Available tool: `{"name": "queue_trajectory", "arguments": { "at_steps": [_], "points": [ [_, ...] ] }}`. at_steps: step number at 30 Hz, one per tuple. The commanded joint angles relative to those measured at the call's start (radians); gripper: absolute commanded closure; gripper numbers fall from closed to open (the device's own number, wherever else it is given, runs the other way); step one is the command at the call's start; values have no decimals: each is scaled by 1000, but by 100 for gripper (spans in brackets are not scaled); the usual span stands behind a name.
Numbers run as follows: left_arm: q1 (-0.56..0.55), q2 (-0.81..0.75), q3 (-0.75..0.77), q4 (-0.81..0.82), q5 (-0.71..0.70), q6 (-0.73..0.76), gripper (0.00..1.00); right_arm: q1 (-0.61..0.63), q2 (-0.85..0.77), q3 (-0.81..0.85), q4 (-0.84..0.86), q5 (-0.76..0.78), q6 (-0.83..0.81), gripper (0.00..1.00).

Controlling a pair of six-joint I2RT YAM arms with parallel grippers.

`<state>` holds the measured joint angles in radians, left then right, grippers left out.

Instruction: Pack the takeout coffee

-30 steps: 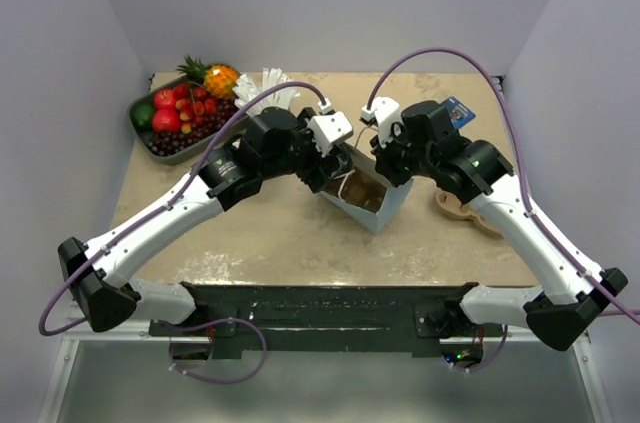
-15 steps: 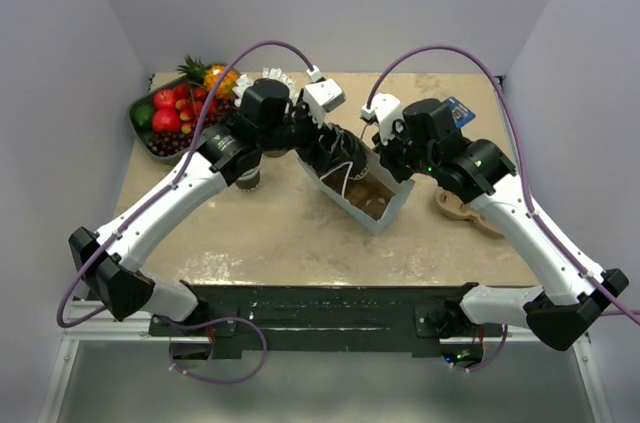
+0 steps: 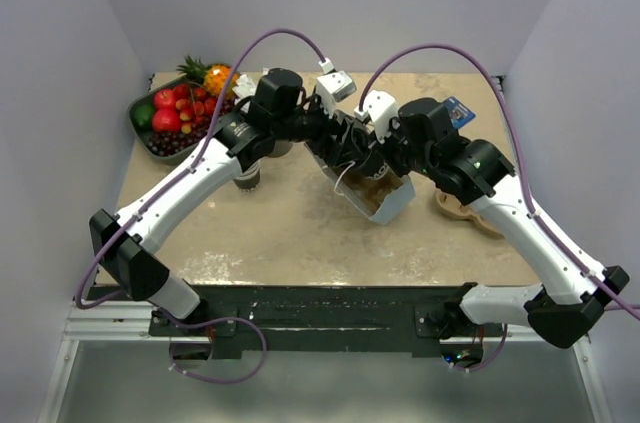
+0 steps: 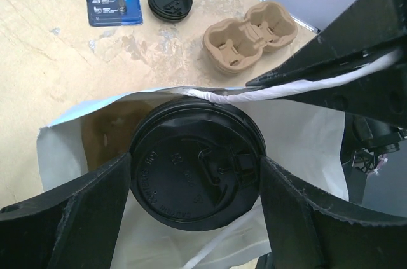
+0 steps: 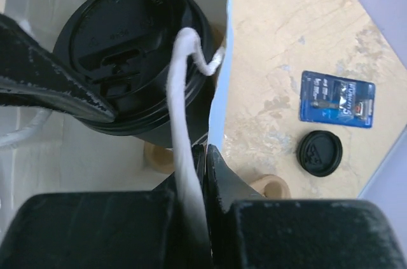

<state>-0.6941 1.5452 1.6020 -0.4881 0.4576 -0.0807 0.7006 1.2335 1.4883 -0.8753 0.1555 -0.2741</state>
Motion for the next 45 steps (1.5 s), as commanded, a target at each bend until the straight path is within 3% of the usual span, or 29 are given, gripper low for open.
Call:
{"name": "queue_trajectory", "arguments": {
  "at_steps": [1, 8, 12, 15, 26, 31, 38, 45],
  "points": [
    [4, -5, 61, 0, -13, -25, 100, 10, 4, 70, 99, 73, -14, 100],
    [4, -54, 58, -64, 0, 50, 100, 10, 23, 86, 108, 121, -27, 100],
    [5, -31, 113, -106, 163, 53, 100, 11, 38, 82, 107, 116, -30, 100],
    [4, -40, 102, -89, 210, 50, 100, 11, 49, 86, 107, 113, -27, 100],
    [4, -99, 44, -161, 165, 102, 100, 4, 50, 73, 122, 139, -16, 100],
    [-10, -108, 9, -167, 73, 102, 100, 5, 64, 96, 136, 131, -33, 100],
    [-35, 1, 131, -147, -54, 88, 100, 7, 77, 95, 125, 125, -39, 100],
    [-33, 48, 183, -128, -8, 18, 100, 7, 70, 73, 133, 131, -27, 100]
  ]
}}
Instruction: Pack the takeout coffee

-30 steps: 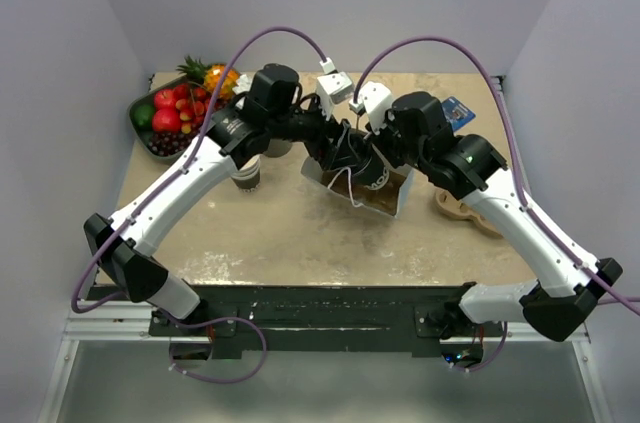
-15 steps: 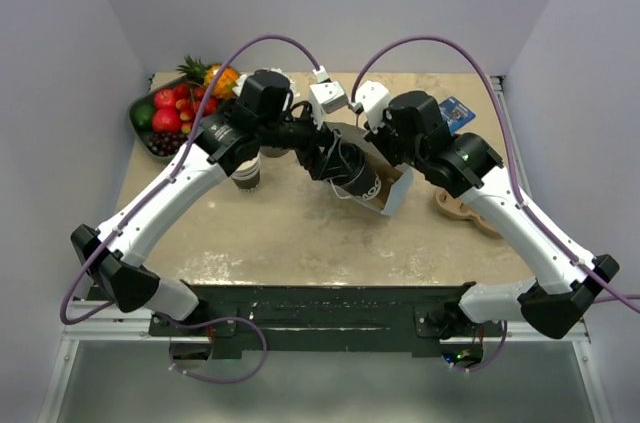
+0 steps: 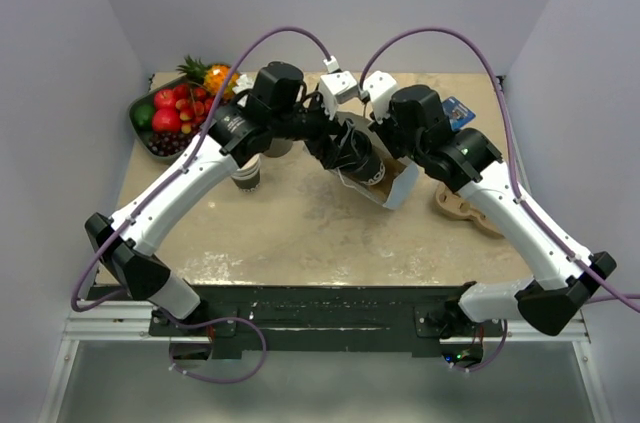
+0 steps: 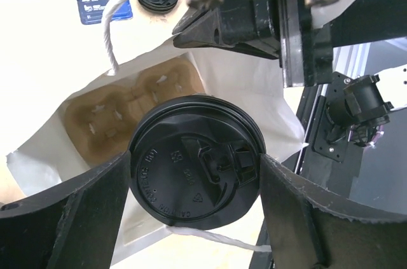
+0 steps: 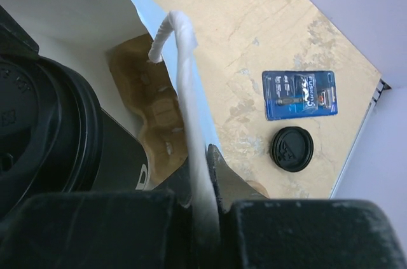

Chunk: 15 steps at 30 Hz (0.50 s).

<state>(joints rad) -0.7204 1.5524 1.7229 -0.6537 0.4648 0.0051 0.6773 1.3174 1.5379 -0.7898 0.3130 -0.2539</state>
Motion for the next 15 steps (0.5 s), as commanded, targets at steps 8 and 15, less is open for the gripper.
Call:
{"name": "queue_trajectory", "arguments": {
  "at_steps": [8, 15],
  "points": [
    [-24, 104, 112, 20, -57, -82, 100, 30, 0, 39, 50, -15, -45, 100],
    [-27, 90, 17, 20, -156, -50, 100, 28, -9, 39, 37, -41, -38, 100]
  ]
}}
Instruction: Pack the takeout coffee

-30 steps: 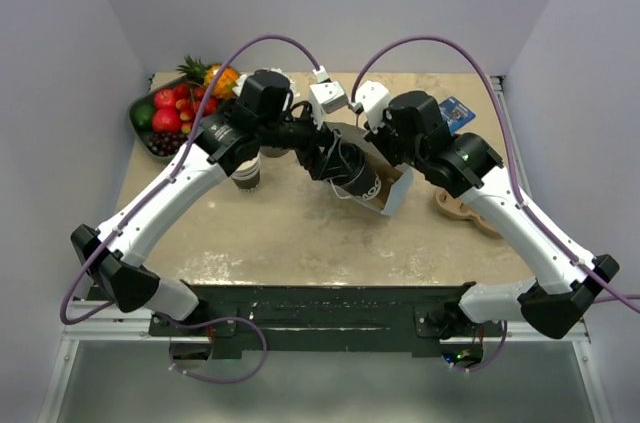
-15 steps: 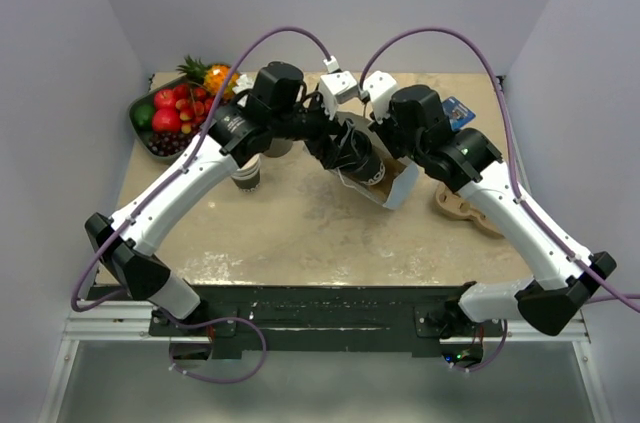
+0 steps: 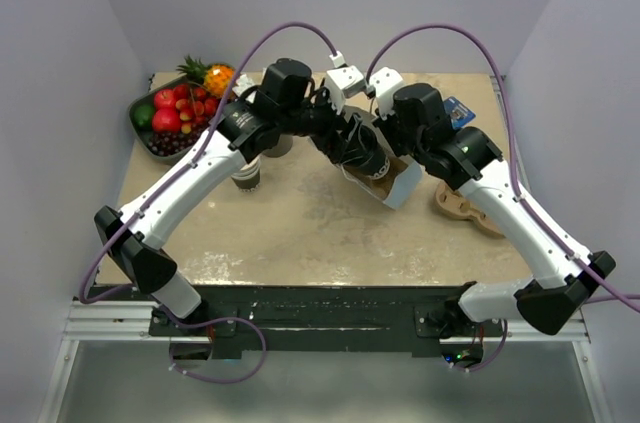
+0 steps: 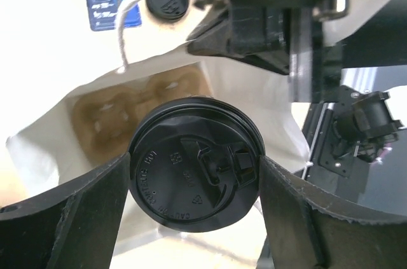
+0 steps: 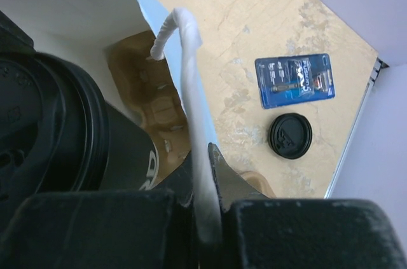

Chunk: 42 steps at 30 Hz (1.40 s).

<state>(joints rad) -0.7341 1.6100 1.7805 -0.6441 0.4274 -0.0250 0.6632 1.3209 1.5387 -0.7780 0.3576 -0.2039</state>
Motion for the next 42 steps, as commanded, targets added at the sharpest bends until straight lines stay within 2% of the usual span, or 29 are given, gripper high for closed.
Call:
{"name": "queue_trajectory", "arguments": {
  "at_steps": [1, 4, 8, 13, 24, 30, 36, 42],
  "points": [
    [-13, 37, -46, 14, -130, -7, 100, 44, -18, 34, 22, -97, -80, 100],
    [-13, 50, -53, 35, -185, 11, 100, 42, -25, 5, 16, -115, -63, 100],
    [-13, 25, -108, 105, -240, -62, 100, 41, -20, 4, 10, -121, -34, 100],
    [-16, 25, -160, 77, -231, -101, 100, 41, -8, 32, 16, -98, -40, 100],
    [-31, 7, -282, 173, -274, -101, 100, 42, -40, -12, 20, -140, -49, 100],
    [-85, 21, -320, 213, -341, -32, 100, 42, -37, 26, 11, -166, -39, 100],
    [-90, -53, -406, 265, -348, -35, 100, 42, -31, 51, 31, -95, -42, 100],
    [-87, -165, -481, 342, -312, -49, 100, 35, -23, 49, 31, -100, -42, 100]
  ]
}}
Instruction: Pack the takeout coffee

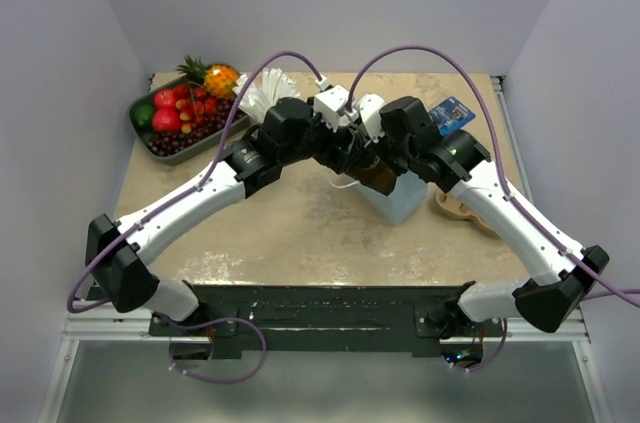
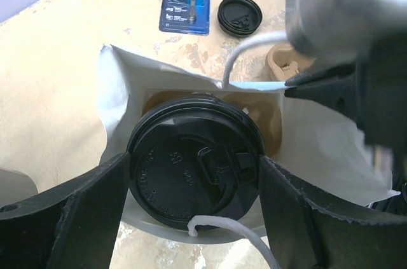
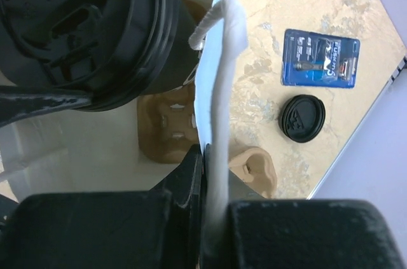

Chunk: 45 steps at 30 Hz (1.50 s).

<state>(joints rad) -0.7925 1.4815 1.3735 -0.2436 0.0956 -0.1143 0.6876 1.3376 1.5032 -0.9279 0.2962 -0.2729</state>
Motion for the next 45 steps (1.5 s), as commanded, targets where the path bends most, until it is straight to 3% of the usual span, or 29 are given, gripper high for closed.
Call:
{"name": "queue_trajectory", "arguments": {
  "at_steps": [1, 9, 17, 27, 33, 41, 45],
  "points": [
    [-28, -53, -92, -34, 24, 41, 100, 10, -35, 88, 181, -39, 29, 100],
    [-30, -213, -220, 144, 72, 106, 100, 7, 24, 209, 133, -135, 32, 100],
    [-28, -230, -234, 227, 82, 476, 100, 10, 37, 218, 90, -238, 11, 100],
    [-50, -116, -54, 27, 78, 712, 100, 10, 14, 187, 103, -267, -12, 100],
    [-51, -112, -7, -104, 191, 932, 100, 15, -23, 146, 95, -317, -25, 100],
    [-111, -199, -94, -172, 173, 1133, 100, 15, -45, 111, 106, -308, -38, 100],
    [-117, -202, -45, -219, 206, 1192, 100, 15, -46, 107, 92, -353, -61, 100]
  ]
}}
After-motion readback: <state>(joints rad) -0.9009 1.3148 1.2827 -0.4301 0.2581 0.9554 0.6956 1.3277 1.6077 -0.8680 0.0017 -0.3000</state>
